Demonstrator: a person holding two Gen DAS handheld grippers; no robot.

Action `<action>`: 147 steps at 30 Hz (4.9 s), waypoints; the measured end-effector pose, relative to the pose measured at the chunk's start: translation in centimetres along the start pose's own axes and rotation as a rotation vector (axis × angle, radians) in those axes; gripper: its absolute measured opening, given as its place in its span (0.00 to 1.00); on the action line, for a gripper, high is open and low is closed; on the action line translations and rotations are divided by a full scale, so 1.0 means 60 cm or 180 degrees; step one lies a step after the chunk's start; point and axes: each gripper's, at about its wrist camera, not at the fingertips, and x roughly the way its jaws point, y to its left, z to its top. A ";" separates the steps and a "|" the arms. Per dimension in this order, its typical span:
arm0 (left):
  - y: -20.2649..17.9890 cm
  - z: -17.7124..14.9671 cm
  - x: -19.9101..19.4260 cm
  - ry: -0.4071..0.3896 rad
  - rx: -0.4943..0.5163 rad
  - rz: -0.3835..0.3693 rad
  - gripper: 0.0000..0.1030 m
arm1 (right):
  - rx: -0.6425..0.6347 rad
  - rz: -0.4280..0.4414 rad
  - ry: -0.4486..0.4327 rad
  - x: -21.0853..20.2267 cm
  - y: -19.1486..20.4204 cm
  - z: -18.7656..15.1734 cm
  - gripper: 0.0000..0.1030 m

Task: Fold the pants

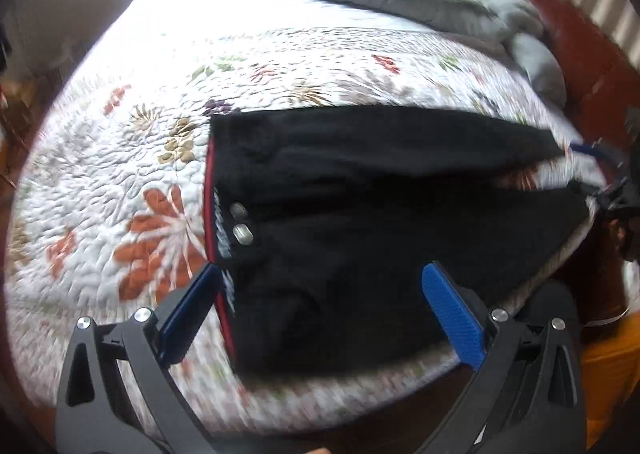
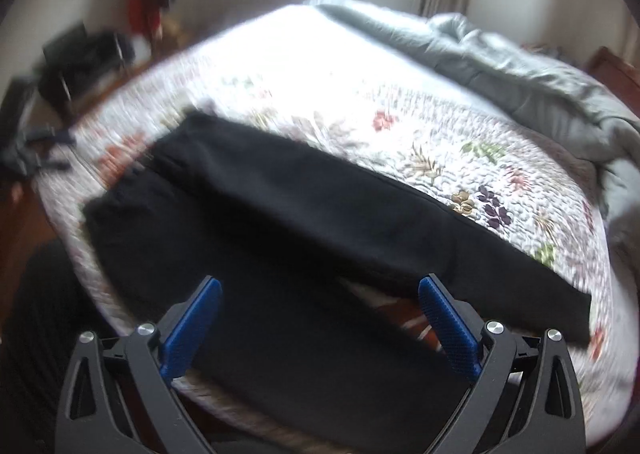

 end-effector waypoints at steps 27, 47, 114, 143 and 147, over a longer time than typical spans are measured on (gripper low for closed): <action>0.207 0.273 0.366 0.0935 -0.0027 -0.0602 0.67 | -0.0590 0.1192 0.1849 0.402 -0.188 0.212 0.92; 0.190 0.279 0.273 0.0682 0.0226 -0.0565 0.14 | -0.0426 0.1212 0.1858 0.278 -0.266 0.184 0.06; 0.069 -0.244 -0.030 0.0184 0.1527 0.0349 0.34 | -0.0892 -0.0667 0.0946 0.080 0.126 -0.252 0.09; -0.367 -0.098 0.171 -0.0594 0.0967 -0.0357 0.82 | 0.2679 -0.0819 0.0589 0.077 -0.452 -0.067 0.47; -0.384 -0.096 0.245 -0.0400 0.0932 -0.0141 0.82 | 0.2832 -0.1077 0.0815 0.140 -0.507 -0.061 0.54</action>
